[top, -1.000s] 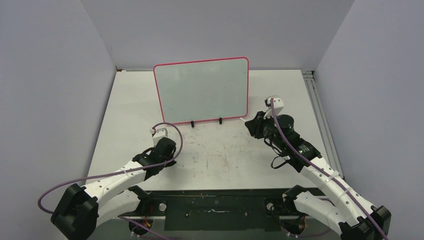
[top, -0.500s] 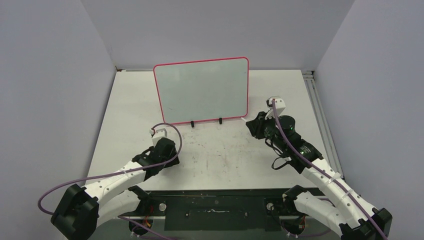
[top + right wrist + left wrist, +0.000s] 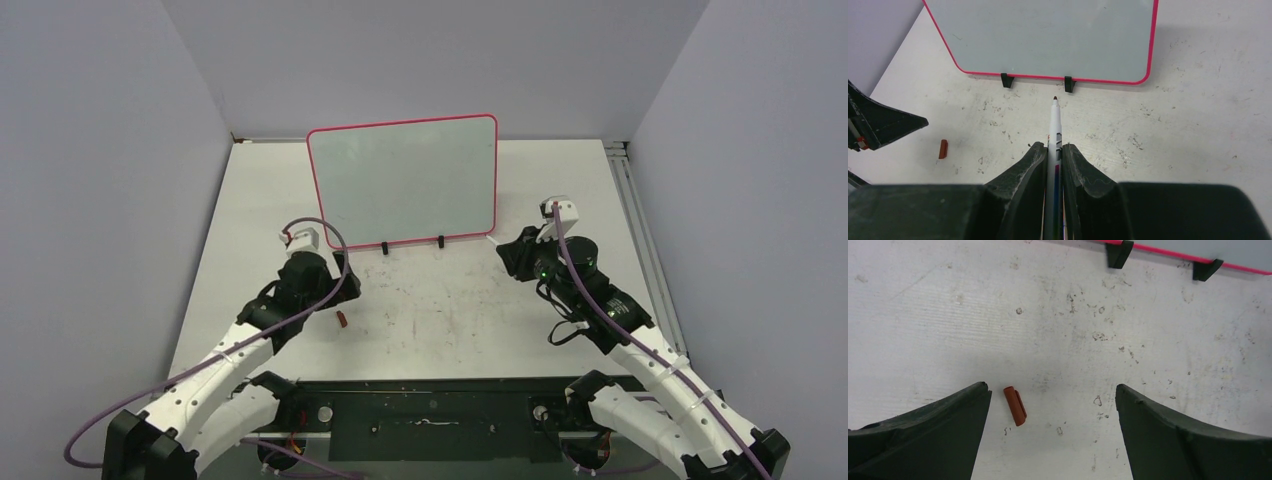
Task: Write a sentence on the whiteboard
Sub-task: Place the pen cap at the center of the board.
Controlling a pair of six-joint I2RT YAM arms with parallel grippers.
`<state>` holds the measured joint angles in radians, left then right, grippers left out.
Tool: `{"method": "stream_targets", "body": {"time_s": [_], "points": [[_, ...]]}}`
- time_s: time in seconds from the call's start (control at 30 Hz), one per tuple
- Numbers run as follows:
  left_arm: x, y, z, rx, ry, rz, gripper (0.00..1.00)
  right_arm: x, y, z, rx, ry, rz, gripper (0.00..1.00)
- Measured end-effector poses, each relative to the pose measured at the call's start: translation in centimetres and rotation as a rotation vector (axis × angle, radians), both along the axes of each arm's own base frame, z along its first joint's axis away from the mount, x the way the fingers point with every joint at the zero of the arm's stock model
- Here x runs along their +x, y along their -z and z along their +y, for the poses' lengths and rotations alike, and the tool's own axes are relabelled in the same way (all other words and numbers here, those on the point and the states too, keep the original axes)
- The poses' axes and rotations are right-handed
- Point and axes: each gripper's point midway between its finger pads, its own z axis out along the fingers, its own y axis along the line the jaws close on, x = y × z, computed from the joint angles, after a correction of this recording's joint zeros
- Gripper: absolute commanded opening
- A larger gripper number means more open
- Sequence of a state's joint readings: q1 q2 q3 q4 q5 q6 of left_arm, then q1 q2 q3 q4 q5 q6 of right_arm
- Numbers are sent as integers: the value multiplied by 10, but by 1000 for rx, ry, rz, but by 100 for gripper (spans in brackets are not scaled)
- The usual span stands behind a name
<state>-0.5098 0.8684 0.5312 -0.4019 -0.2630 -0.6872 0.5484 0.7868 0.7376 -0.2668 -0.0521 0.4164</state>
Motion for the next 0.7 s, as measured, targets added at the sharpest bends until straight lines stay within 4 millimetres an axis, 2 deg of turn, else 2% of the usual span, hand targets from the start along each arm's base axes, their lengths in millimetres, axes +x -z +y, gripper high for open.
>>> {"method": "stream_targets", "body": {"time_s": [0.3, 0.47, 0.6, 0.7], "points": [[29, -49, 15, -85, 24, -52, 95, -3, -7, -2, 7, 1, -22, 5], [54, -84, 37, -106, 17, -120, 95, -4, -8, 0, 6, -18, -29, 5], [71, -110, 60, -156, -13, -199, 91, -4, -13, 8, 23, -43, -47, 5], [86, -124, 75, -190, -21, -271, 89, -3, -13, 28, 27, -88, -50, 5]]}}
